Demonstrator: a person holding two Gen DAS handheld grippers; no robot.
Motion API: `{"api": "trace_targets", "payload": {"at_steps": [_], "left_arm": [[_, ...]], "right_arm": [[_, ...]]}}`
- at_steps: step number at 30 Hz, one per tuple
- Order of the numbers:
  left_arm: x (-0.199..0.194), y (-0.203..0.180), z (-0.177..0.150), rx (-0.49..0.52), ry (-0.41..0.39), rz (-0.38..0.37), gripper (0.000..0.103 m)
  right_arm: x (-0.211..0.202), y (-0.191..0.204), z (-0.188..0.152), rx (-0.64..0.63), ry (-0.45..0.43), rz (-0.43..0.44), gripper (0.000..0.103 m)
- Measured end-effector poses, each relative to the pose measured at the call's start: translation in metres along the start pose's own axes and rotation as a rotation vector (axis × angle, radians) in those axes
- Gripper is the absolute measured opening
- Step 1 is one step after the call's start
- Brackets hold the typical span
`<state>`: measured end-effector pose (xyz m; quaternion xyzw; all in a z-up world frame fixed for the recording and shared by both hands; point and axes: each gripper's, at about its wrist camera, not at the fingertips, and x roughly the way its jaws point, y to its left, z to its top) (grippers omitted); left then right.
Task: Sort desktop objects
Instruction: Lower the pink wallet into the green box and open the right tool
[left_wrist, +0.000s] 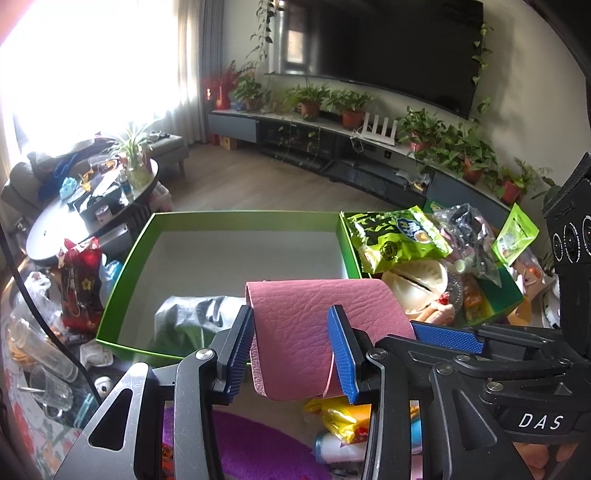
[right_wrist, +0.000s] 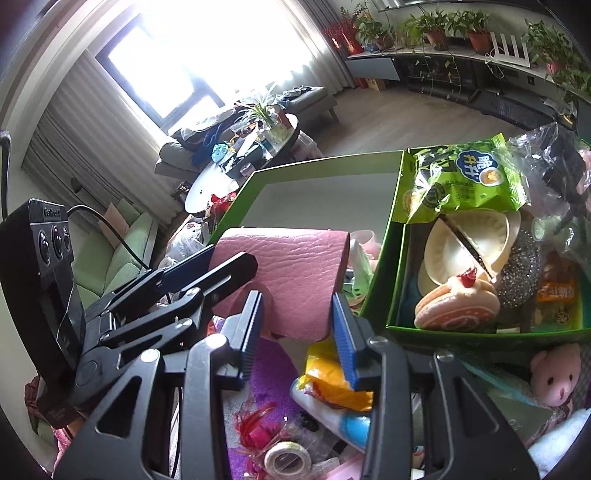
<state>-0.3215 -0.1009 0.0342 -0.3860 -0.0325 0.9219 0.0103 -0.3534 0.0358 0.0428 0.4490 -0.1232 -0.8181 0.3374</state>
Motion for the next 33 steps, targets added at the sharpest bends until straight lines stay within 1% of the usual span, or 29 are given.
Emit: {"api": "trace_targets", "payload": {"at_steps": [3, 7, 17, 23, 33], "left_arm": [[0.009, 0.000, 0.001, -0.003, 0.014, 0.005, 0.040], [0.022, 0.002, 0.005, -0.015, 0.035, 0.011, 0.040], [0.056, 0.014, 0.023, -0.068, 0.083, 0.034, 0.040], [0.068, 0.017, 0.030, -0.084, 0.092, 0.033, 0.040], [0.084, 0.017, 0.039, -0.093, 0.109, 0.036, 0.040]], "right_arm": [[0.007, -0.006, 0.003, 0.021, 0.022, 0.000, 0.037], [0.013, -0.010, 0.007, 0.024, 0.025, -0.020, 0.035], [0.037, -0.024, 0.033, 0.066, 0.043, -0.043, 0.029], [0.047, -0.032, 0.044, 0.100, 0.045, -0.044, 0.028], [0.058, -0.039, 0.059, 0.121, 0.041, -0.064, 0.026]]}}
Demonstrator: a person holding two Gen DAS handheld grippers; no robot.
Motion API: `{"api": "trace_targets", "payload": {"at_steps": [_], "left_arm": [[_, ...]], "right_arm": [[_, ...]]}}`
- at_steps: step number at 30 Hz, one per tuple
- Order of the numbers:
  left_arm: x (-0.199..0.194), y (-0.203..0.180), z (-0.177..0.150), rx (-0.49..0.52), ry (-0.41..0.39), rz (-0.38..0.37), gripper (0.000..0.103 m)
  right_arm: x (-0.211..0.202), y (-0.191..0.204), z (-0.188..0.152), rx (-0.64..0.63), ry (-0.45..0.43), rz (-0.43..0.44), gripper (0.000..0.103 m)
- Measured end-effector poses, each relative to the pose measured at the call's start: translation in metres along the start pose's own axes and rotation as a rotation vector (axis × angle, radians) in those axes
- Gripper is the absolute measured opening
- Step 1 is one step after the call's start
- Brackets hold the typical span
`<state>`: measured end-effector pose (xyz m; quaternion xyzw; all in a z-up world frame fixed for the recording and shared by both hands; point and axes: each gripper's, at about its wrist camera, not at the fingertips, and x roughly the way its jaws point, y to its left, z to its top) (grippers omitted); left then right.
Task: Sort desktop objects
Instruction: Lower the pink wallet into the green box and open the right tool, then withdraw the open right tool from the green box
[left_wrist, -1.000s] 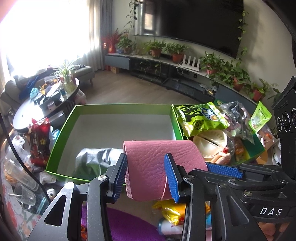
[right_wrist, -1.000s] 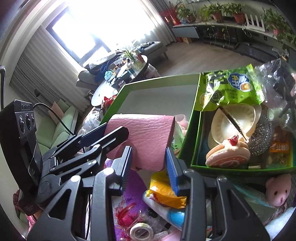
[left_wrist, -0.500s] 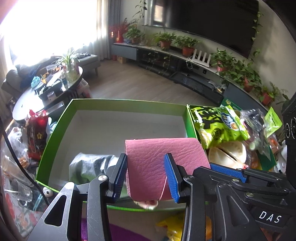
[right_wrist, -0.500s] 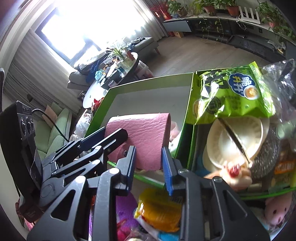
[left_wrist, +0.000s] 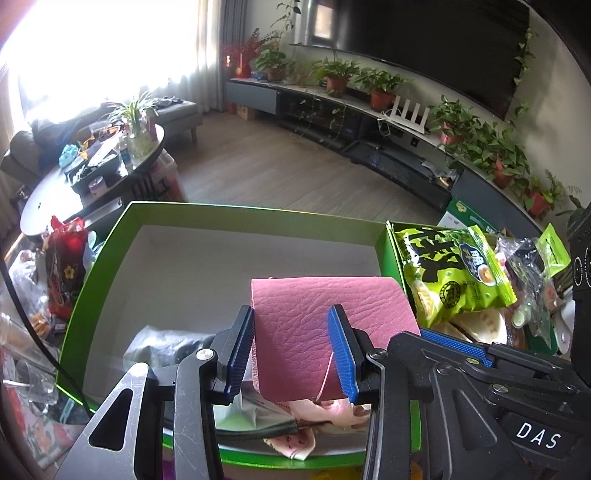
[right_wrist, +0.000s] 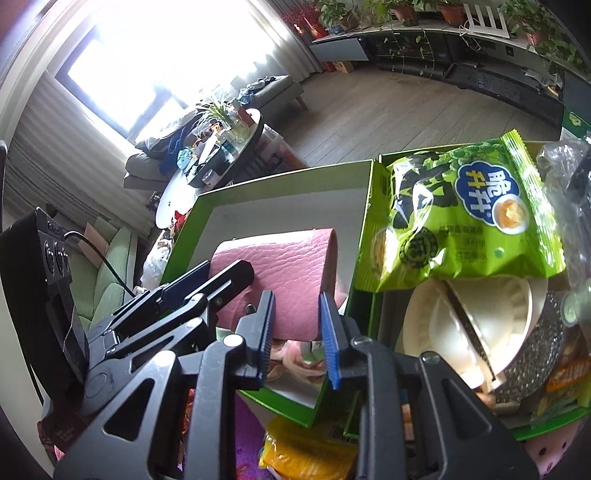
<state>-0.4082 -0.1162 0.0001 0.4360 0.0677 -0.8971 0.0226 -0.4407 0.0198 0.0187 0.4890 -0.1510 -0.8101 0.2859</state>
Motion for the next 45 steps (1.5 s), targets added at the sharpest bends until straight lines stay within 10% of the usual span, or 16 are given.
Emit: {"api": "trace_targets", "payload": {"at_steps": [45], "left_arm": [[-0.046, -0.002, -0.010, 0.022, -0.053, 0.054, 0.040]], "right_arm": [[-0.043, 0.026, -0.020, -0.025, -0.064, -0.029, 0.036]]}}
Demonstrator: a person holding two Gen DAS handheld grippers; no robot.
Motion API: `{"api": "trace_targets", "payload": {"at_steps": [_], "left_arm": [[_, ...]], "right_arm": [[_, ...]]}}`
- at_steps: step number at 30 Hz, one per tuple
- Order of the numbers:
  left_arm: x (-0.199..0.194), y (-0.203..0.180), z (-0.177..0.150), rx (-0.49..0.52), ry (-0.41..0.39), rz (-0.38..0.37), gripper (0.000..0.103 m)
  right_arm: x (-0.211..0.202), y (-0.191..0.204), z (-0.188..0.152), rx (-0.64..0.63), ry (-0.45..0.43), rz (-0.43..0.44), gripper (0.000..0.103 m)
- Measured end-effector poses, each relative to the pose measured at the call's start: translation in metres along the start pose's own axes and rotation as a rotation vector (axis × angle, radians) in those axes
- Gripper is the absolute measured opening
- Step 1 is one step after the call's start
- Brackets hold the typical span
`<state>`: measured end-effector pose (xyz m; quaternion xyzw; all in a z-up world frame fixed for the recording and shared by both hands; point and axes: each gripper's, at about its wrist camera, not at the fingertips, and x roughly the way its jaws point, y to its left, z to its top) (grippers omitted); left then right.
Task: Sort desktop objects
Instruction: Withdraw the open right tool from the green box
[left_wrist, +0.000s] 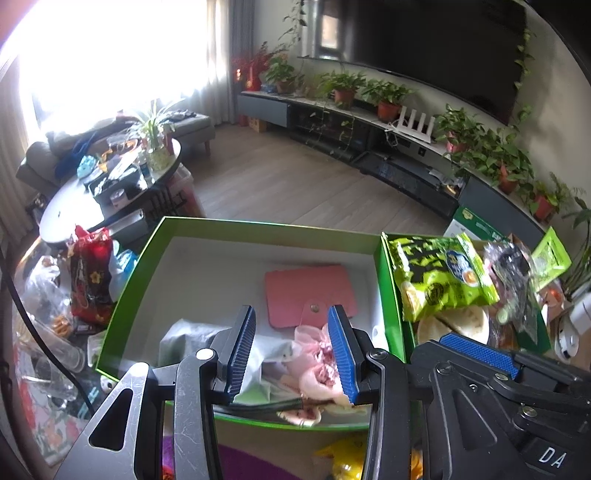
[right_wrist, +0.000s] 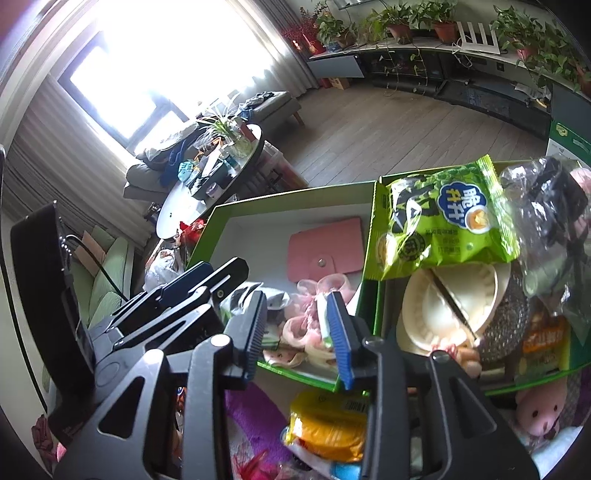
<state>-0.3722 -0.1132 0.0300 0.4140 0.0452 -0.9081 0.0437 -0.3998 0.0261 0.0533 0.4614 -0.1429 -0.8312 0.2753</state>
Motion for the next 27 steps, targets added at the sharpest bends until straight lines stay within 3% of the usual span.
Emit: {"api": "trace_targets", "payload": {"at_steps": [2, 4, 9, 13, 20, 27], "left_arm": [[-0.008, -0.003, -0.004, 0.035, -0.018, 0.011, 0.043], [-0.015, -0.002, -0.007, 0.048, -0.044, 0.050, 0.061], [-0.027, 0.006, -0.012, 0.022, -0.067, 0.064, 0.069], [-0.034, 0.013, -0.015, 0.002, -0.077, 0.082, 0.080], [-0.037, 0.019, -0.022, -0.007, -0.051, 0.088, 0.082], [-0.041, 0.019, -0.026, 0.002, -0.071, 0.086, 0.082]], "right_arm": [[-0.005, 0.003, -0.007, -0.018, -0.006, -0.001, 0.037], [-0.010, 0.004, -0.014, -0.030, -0.018, 0.004, 0.039], [-0.023, 0.004, -0.028, -0.025, -0.036, 0.032, 0.055], [-0.029, 0.011, -0.037, -0.054, -0.047, 0.021, 0.061], [-0.029, 0.015, -0.048, -0.058, -0.023, 0.025, 0.068], [-0.028, 0.026, -0.054, -0.087, -0.008, 0.019, 0.069]]}}
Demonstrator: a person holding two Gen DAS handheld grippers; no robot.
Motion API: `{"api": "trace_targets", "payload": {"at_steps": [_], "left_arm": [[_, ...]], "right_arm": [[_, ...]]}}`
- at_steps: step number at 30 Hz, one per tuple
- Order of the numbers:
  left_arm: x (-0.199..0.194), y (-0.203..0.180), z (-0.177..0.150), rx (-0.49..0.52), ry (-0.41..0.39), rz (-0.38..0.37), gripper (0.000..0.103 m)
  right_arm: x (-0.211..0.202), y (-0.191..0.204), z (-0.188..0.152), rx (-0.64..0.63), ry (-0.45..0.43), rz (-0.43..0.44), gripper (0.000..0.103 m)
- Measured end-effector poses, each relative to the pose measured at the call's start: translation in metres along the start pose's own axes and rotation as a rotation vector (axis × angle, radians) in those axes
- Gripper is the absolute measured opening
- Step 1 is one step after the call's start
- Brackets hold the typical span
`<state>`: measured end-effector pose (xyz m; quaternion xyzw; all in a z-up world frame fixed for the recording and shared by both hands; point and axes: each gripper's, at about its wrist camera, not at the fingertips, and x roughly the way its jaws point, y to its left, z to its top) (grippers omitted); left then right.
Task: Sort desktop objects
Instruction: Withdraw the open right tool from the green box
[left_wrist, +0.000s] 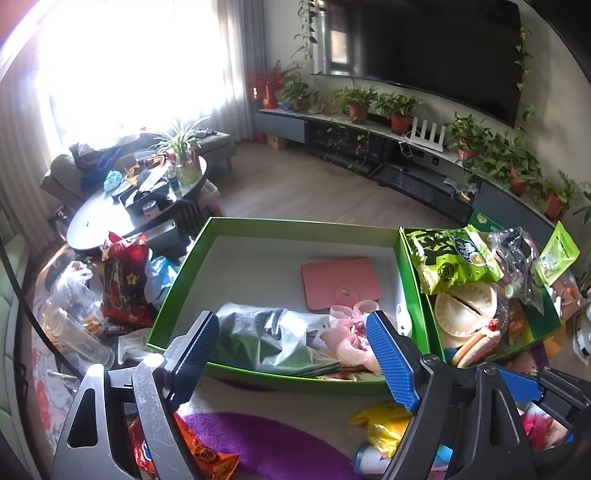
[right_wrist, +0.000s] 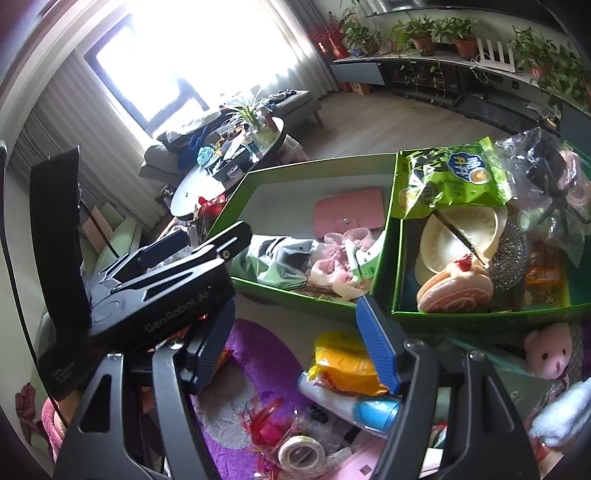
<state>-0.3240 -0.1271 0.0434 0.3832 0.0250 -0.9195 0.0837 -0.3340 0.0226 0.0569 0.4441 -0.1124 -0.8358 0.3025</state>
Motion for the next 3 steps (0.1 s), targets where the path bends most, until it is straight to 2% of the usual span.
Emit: {"api": "trace_targets", "payload": {"at_steps": [3], "left_arm": [[-0.0008, 0.0006, 0.0013, 0.001, -0.006, 0.006, 0.082]], "right_arm": [[-0.0005, 0.0016, 0.0000, -0.002, -0.001, -0.002, 0.069]]}}
